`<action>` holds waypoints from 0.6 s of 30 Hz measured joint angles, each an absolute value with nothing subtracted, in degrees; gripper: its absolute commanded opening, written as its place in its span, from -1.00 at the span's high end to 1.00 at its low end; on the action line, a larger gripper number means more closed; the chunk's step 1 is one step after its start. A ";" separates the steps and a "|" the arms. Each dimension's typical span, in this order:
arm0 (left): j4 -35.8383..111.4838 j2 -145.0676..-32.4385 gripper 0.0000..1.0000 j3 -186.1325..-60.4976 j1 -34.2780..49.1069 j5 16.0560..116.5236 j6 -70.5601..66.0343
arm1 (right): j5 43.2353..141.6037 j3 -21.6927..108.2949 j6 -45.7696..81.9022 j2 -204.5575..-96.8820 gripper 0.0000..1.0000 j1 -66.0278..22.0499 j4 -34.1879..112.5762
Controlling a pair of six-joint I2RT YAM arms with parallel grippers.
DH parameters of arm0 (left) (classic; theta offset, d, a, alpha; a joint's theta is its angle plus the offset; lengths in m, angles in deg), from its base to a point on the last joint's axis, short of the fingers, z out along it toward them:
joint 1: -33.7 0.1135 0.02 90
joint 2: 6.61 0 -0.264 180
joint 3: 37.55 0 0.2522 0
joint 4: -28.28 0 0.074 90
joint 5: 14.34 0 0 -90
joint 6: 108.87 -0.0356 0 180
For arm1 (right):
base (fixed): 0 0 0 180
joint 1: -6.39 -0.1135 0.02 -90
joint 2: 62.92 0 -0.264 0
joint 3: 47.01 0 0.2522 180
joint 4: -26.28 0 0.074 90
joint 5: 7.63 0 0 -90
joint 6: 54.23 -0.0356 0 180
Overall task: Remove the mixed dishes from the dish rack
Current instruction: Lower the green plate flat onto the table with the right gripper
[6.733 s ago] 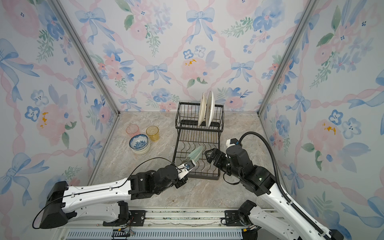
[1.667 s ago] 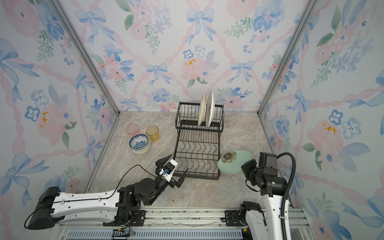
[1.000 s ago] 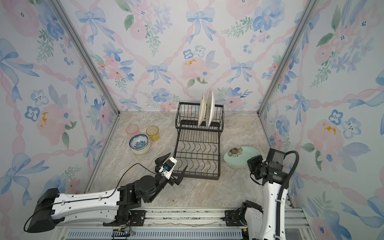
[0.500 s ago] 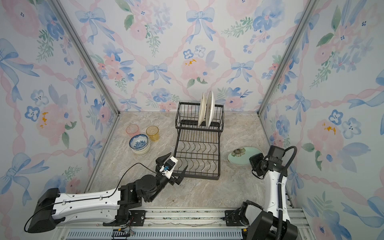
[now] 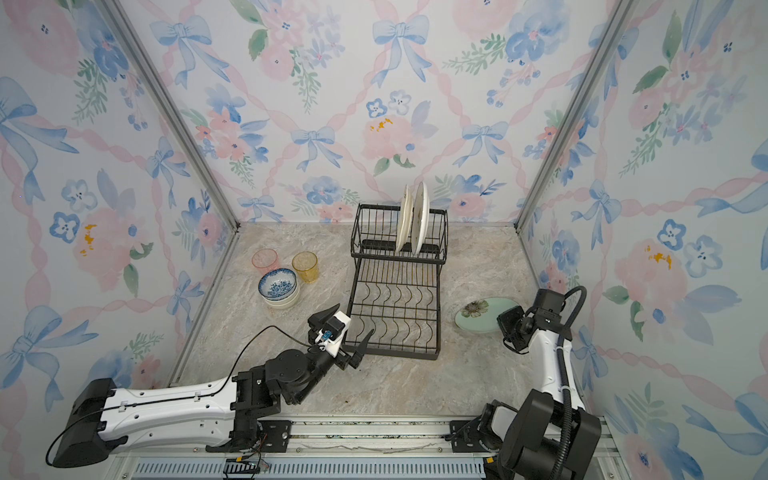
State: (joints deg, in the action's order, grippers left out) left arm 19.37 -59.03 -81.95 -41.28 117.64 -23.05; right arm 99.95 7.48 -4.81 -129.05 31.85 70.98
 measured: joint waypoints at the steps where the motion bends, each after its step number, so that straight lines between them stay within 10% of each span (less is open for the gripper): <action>1: 19.37 -58.92 -0.96 -81.86 -41.28 117.66 -23.05 | 99.99 7.48 -4.57 -129.44 0.75 31.85 70.57; 18: 19.37 -58.01 -0.96 -80.72 -40.90 117.88 -23.05 | 96.67 6.63 -1.88 -135.65 0.38 31.87 69.28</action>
State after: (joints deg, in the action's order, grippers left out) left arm 19.37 -58.01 -80.72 -40.90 117.88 -23.05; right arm 96.67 6.63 -1.88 -135.65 31.87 69.28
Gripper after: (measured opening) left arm 0.980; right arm 0.306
